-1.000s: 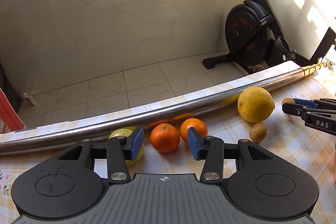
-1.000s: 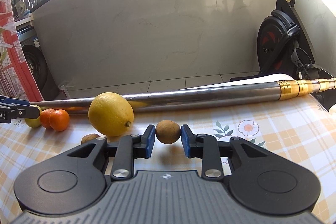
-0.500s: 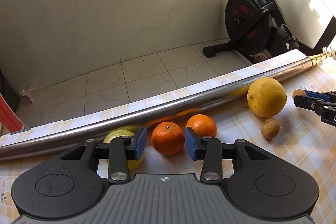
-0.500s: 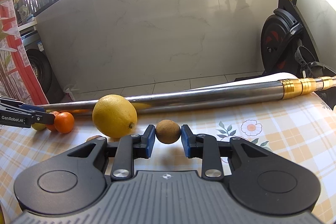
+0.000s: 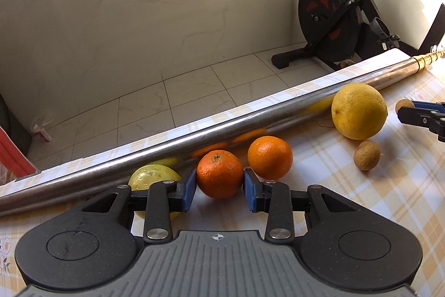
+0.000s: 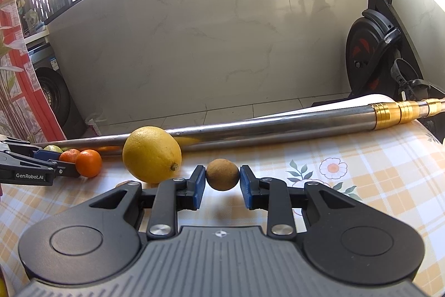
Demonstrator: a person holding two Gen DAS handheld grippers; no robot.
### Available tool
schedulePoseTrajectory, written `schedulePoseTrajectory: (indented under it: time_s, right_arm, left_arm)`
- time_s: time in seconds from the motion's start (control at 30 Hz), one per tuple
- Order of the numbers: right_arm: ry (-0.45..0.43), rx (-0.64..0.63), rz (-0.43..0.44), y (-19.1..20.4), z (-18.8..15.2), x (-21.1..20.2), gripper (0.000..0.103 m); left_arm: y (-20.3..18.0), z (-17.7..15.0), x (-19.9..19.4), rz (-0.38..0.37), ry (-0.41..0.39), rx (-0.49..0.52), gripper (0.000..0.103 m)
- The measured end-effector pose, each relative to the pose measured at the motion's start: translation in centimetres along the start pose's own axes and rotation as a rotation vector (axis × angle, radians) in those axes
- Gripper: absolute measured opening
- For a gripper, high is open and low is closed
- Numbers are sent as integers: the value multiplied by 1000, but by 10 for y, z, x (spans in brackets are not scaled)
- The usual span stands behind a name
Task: Organize fruits
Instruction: 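Grasp a tangerine with the left tool while the right tool grasps a brown kiwi, then carry the tangerine and kiwi over the cream plate with both tools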
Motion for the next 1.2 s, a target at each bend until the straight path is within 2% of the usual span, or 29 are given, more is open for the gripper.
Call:
schedulePoseTrajectory:
  time_s: [0.1,0.33,0.43,0.5,0.6,0.7,0.87,1.0,1.13,1.2]
  right_arm:
    - [-1,6,2,-1,0,0,30]
    - [-3,18,-6,-5,0,-1,30]
    - [-8,28,-51,-6,0,-4,30]
    - [19,63,-75,-9,-2,-11,30]
    - [33,170,-59,-14,-5,-39,30]
    - [3,187,-62,-8,1,-71,30]
    - [-45,154,-63,10,32,-117,30]
    - [-77,113,-21,35,56,-149,30]
    - [-94,64,25,62,73,-180,30]
    - [-107,54,52,76,79,-198,30]
  left_arm:
    - [7,1,-14,8,-16,-45,38]
    - [6,14,-68,9,-108,-63,38]
    - [9,17,-90,16,-133,-94,38]
    - [12,17,-106,12,-140,-118,38]
    - [14,18,-132,2,-172,-123,38]
    - [17,18,-167,11,-202,-140,38]
    - [25,15,-221,41,-218,-167,38]
    - [29,10,-265,59,-242,-201,38]
    - [24,5,-304,89,-245,-114,39]
    - [26,3,-325,85,-258,-108,39]
Point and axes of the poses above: each gripper's, at about its wrist camera, not at the fingertips, and x roughly the way its jaws point, y to its left, z to its top, the point moved 2 cm from there along x, roughly the way its jaws point, and after that the axes turned 14 degrees about -y, right-handed, at the moved point
